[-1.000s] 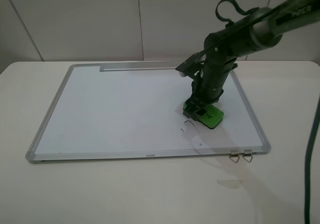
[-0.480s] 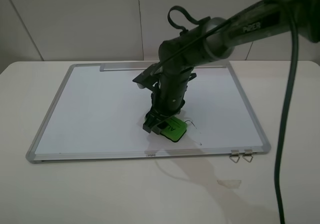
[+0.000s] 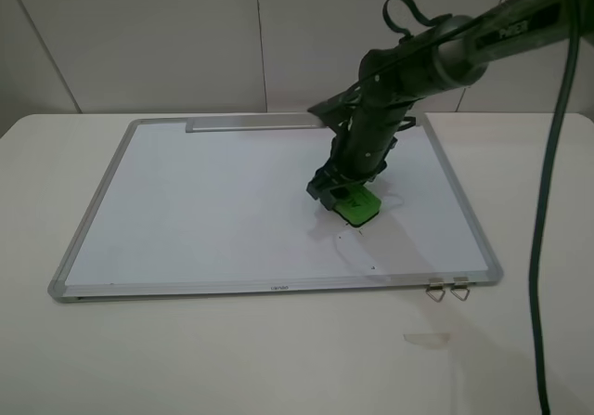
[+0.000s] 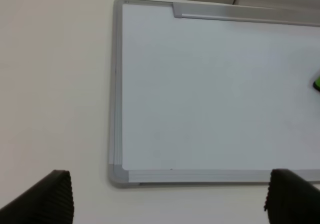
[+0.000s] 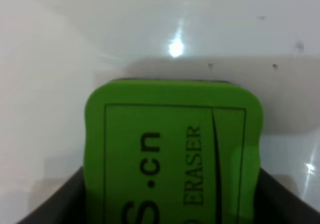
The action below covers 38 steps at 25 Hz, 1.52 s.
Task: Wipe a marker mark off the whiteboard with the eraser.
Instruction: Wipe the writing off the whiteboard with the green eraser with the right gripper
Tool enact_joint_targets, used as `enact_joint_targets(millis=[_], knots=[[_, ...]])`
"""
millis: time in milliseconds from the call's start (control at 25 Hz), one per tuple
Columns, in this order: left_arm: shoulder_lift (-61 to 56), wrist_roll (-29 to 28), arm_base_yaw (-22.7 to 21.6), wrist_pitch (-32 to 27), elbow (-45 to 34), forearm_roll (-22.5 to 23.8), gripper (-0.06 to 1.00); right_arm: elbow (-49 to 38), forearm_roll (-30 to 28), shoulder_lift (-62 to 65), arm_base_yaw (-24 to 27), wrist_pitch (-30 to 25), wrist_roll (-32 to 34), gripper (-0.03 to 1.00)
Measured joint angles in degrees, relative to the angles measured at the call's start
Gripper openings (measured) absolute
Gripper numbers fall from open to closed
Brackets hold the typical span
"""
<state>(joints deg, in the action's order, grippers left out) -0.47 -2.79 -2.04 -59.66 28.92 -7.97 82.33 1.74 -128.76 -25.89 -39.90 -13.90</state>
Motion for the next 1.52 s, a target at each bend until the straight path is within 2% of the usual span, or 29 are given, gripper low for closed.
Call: enact_joint_targets(millis=[280, 560, 720, 1120, 1360, 1520], knots=[[0.0, 0.0, 0.0, 0.0, 0.0, 0.0, 0.78, 0.5, 0.8, 0.0, 1.1, -1.1, -0.1, 0.59], [0.0, 0.0, 0.0, 0.0, 0.0, 0.0, 0.78, 0.6, 1.6, 0.3, -0.7, -11.5, 0.6, 0.59], [0.0, 0.0, 0.0, 0.0, 0.0, 0.0, 0.78, 0.6, 1.2, 0.3, -2.0, -14.9, 1.8, 0.59], [0.0, 0.1, 0.0, 0.0, 0.0, -0.1, 0.78, 0.6, -2.6, -0.2, -5.5, -13.9, 2.9, 0.59], [0.0, 0.2, 0.0, 0.0, 0.0, -0.1, 0.78, 1.3, -3.1, -1.5, -4.9, -14.6, 3.0, 0.59], [0.0, 0.2, 0.0, 0.0, 0.0, -0.1, 0.78, 1.6, -2.3, -1.9, -2.1, -13.6, 3.0, 0.59]])
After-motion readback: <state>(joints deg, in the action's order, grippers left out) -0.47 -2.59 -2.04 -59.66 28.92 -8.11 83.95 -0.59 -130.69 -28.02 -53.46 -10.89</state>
